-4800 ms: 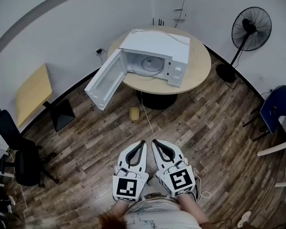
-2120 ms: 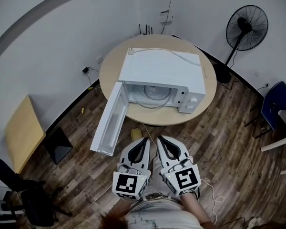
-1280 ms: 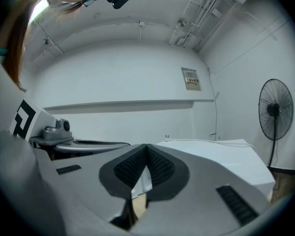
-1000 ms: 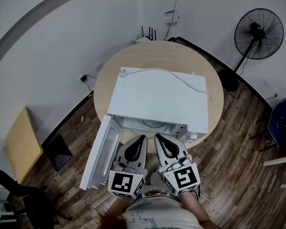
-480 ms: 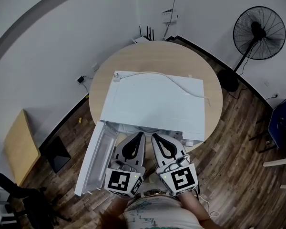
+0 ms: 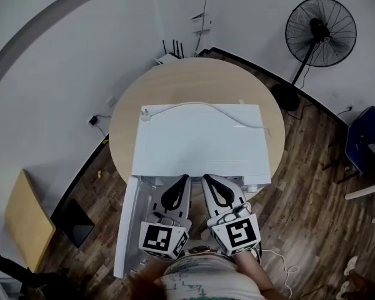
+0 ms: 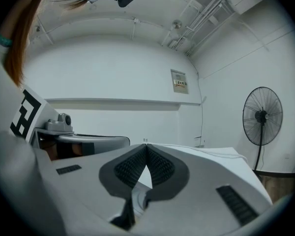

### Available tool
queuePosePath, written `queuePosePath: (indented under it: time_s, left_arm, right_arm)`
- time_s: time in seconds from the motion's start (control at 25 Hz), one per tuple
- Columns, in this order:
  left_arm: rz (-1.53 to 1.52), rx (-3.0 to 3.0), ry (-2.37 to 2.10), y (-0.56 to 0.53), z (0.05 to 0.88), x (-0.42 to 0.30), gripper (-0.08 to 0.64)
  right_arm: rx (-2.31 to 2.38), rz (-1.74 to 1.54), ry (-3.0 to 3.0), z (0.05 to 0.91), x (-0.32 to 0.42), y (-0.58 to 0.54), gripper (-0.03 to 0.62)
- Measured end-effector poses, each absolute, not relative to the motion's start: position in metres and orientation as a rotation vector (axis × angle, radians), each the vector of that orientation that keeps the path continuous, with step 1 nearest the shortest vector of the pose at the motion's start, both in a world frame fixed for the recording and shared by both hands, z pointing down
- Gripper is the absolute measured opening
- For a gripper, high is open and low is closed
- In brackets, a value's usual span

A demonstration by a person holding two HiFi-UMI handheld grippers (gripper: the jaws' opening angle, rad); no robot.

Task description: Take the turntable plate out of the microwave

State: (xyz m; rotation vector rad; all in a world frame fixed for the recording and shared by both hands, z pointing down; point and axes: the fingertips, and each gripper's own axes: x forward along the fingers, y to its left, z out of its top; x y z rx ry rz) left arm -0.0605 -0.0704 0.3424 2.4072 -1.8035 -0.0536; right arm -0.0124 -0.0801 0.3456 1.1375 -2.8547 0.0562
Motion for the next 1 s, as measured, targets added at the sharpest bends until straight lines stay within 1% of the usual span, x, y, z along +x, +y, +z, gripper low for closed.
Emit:
queuePosePath:
  time_s: [0.56,1.0]
  left_arm:
    - [-0.032,2.457,-1.702,-0.072,0.353,-0.104,0.014]
    - [0.043,2.514,-1.663,-0.070,0.369,-0.105,0.014]
  right_arm:
    - [1.234,0.015,-2.775,0.349,-0.056,-0.084,-0.009]
    - [1.293,0.059,-2.713,0.365,-0.058,-0.082,-0.009]
